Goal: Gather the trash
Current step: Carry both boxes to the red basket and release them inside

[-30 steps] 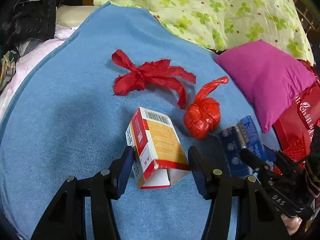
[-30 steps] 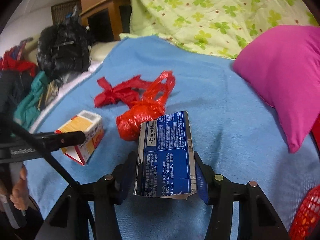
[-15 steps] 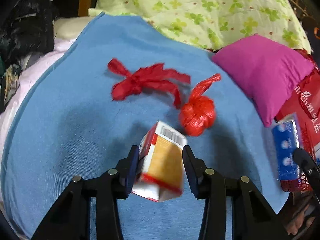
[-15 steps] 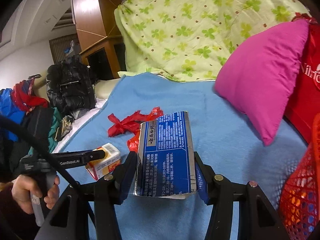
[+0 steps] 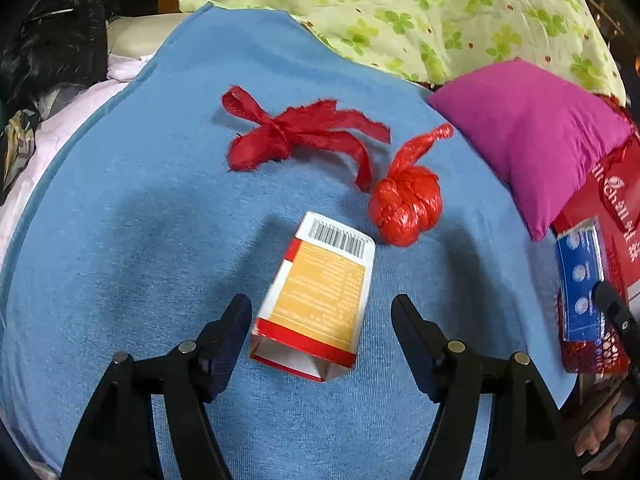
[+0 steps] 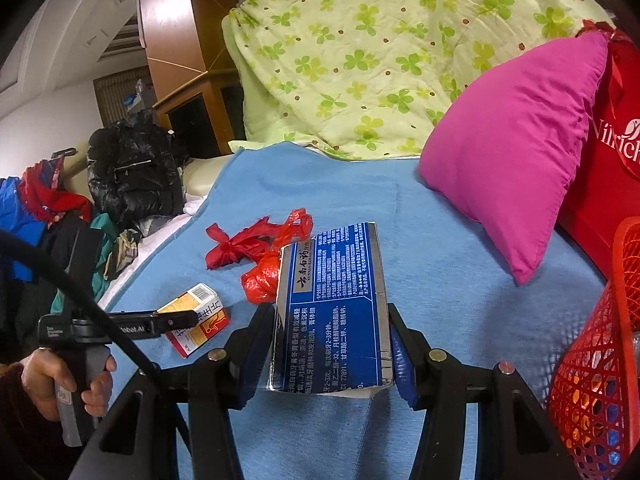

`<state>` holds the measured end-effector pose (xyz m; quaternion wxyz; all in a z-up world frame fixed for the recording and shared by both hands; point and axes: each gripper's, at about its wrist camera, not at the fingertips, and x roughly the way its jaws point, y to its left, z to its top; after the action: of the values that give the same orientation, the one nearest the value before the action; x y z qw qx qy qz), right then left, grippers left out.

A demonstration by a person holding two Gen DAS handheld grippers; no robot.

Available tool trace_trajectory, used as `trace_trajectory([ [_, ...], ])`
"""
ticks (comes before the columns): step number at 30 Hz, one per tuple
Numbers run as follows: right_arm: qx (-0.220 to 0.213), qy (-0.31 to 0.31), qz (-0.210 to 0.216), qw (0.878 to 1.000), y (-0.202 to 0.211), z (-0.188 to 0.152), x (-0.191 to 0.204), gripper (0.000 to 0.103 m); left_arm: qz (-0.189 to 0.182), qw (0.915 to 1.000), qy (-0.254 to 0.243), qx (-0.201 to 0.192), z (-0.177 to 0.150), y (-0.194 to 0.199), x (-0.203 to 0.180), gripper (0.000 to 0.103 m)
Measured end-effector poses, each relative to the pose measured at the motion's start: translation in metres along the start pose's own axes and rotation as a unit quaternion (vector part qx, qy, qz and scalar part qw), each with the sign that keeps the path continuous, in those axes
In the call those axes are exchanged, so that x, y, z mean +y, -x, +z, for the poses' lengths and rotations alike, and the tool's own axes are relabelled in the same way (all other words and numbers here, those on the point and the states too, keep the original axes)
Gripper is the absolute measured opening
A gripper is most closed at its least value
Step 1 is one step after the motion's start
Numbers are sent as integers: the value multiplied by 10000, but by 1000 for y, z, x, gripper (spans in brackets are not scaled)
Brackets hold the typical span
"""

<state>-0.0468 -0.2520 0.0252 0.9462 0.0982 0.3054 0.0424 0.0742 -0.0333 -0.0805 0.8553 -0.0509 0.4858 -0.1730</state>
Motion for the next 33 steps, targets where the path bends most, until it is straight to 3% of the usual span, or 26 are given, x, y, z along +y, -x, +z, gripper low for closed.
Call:
trace_trajectory([
  [5, -3, 16, 14, 10000, -1, -1, 2, 57, 155, 9999, -11, -26, 0, -3, 1, 73],
  [7, -7, 16, 11, 10000, -1, -1, 2, 57, 159, 9999, -6, -44, 0, -5, 2, 57],
  [11, -86, 9, 15, 10000, 2, -1, 3, 57, 249, 9996, -82, -124, 0, -5, -1, 54],
  [17, -380, -82, 50, 9992, 21, -1, -5, 57, 125, 9975, -323, -622, 2, 16, -20, 53],
  [28, -980, -352, -3, 9946, 61, 3, -34, 57, -206, 9800, -1113, -1634, -7, 52, -80, 53],
  [33, -1206, -509, -106, 9913, 81, 3, -54, 57, -476, 9703, -1464, -1868, -16, 61, -109, 53],
])
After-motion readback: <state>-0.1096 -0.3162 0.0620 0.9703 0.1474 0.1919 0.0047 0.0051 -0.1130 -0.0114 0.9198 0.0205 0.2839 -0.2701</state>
